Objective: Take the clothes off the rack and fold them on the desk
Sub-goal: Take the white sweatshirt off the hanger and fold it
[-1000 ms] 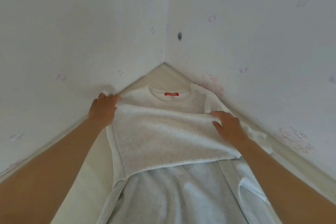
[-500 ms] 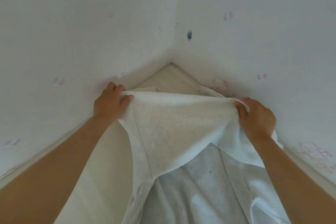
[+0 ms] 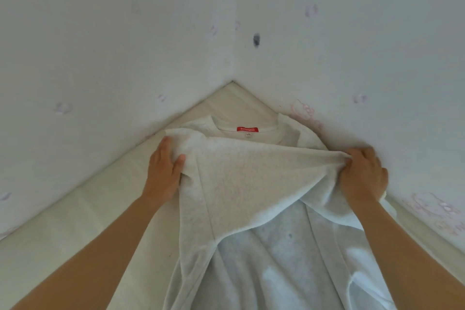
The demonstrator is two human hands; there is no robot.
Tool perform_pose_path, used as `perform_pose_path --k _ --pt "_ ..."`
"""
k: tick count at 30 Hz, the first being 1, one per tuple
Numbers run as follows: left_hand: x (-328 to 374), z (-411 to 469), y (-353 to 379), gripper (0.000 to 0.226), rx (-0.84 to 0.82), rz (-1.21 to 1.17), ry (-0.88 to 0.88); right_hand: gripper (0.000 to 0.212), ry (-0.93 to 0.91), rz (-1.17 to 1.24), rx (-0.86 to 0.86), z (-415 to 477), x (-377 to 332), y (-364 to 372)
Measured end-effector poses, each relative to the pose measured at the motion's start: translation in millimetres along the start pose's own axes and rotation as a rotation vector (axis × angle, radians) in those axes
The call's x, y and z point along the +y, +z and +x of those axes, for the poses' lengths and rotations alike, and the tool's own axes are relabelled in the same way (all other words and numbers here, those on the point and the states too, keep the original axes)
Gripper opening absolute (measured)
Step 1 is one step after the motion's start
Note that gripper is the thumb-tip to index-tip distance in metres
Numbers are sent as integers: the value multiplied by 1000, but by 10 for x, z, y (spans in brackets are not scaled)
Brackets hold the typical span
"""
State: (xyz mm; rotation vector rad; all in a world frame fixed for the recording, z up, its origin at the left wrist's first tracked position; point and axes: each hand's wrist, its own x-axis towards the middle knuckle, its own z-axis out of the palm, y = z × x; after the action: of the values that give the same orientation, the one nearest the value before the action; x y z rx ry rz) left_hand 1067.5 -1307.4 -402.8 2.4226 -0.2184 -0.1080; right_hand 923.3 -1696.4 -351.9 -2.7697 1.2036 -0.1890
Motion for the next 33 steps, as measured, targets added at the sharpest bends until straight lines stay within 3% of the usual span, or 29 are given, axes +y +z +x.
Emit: perform_pose_path --k 2,5,9,12,15,18,20,23,26,30,33 --pt "23 118 -42 67 82 -182 -215 36 -74 -25 -15 -82 -44 3" --pt "195 357 -102 60 113 -451 -477 47 -356 167 12 -197 -289 20" --pt "339 617 -178 45 -48 -636 -602 28 -632 388 -242 -327 -878 74" --pt "446 786 -257 27 -1 -629 -360 62 -595 173 -383 -323 -1118 238" --pt "423 888 -286 13 141 -329 -176 86 -535 1 -470 -251 -1121 351" --pt "181 786 -198 37 108 -109 -166 88 -552 -58 -406 -276 -1088 384" --pt "90 579 -123 56 102 78 -16 78 -636 -50 -322 -355 -1080 404" --pt "28 187 -10 55 -30 262 269 64 -829 -60 -365 -540 -1036 468" --pt "-56 -242 34 69 -229 235 217 73 -825 -137 -436 -655 -920 505" --pt "24 -867 4 63 -246 69 116 75 -687 -38 -397 -957 -689 398" --pt "132 -1449 -59 60 -290 -42 59 60 -706 30 -329 -1434 -479 351"
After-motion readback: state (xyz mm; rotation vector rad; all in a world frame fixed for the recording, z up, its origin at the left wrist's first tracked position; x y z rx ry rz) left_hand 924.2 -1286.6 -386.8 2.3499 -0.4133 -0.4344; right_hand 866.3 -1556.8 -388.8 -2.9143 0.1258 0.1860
